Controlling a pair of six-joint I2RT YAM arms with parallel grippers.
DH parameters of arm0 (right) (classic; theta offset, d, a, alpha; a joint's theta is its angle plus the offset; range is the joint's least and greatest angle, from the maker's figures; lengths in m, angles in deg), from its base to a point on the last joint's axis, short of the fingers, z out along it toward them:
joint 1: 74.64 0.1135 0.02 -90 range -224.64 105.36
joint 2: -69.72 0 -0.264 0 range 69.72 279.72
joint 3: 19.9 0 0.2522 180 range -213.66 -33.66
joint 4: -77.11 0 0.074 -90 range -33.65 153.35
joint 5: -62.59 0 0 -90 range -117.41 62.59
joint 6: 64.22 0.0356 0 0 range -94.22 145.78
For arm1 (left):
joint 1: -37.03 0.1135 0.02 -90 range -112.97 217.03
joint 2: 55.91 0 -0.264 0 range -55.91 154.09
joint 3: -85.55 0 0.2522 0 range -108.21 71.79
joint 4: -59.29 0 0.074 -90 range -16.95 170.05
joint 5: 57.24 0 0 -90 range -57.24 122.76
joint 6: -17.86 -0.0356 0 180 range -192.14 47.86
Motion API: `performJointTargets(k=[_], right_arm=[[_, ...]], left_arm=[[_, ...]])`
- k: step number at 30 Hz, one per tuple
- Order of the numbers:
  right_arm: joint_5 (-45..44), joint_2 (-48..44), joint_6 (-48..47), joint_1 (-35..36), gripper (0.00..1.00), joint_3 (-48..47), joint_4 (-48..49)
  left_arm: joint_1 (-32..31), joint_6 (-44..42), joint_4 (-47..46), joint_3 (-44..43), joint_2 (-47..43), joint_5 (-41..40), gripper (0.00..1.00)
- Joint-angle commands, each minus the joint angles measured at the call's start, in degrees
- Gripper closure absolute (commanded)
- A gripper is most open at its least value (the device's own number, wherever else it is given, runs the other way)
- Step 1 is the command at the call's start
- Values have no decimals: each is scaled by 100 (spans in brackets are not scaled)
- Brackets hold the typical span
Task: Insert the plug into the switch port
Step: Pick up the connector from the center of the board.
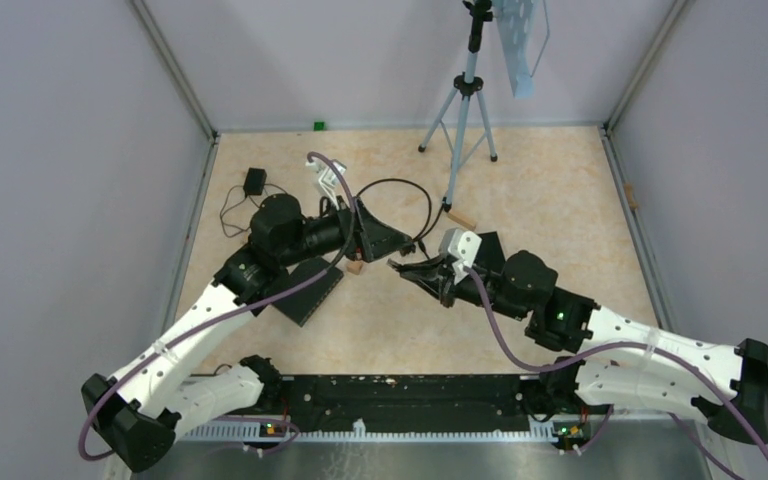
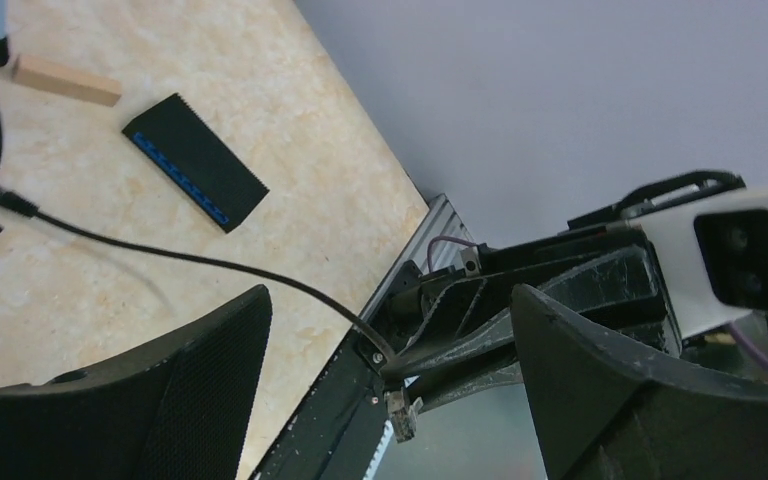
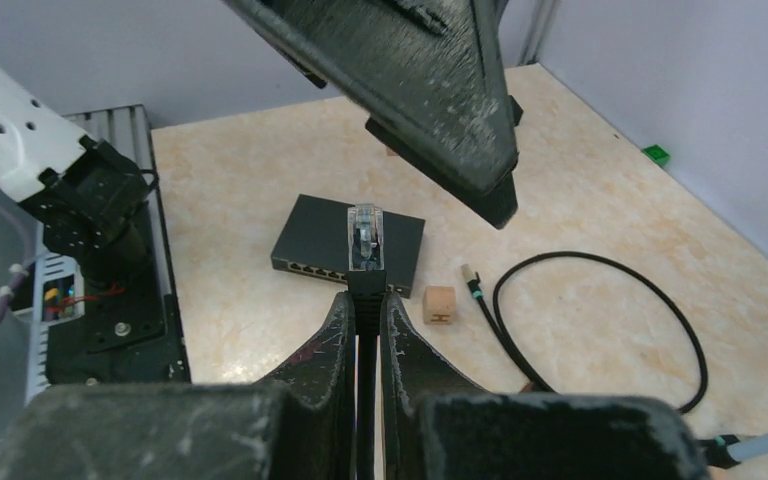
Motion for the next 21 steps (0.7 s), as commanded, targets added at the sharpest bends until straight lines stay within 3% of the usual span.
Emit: performJointTargets(k=[1, 10, 21], right_arm=[[799, -179, 511, -124, 100, -269, 195], [1160, -231, 952, -291, 100, -266, 368], [914, -405, 1243, -462, 100, -136, 580]], left_arm=[[-230, -543, -1182, 143, -35, 281, 7], [-407, -631, -2266, 578, -213, 1179, 13], [-494, -830, -2045, 549, -289, 1565, 20]])
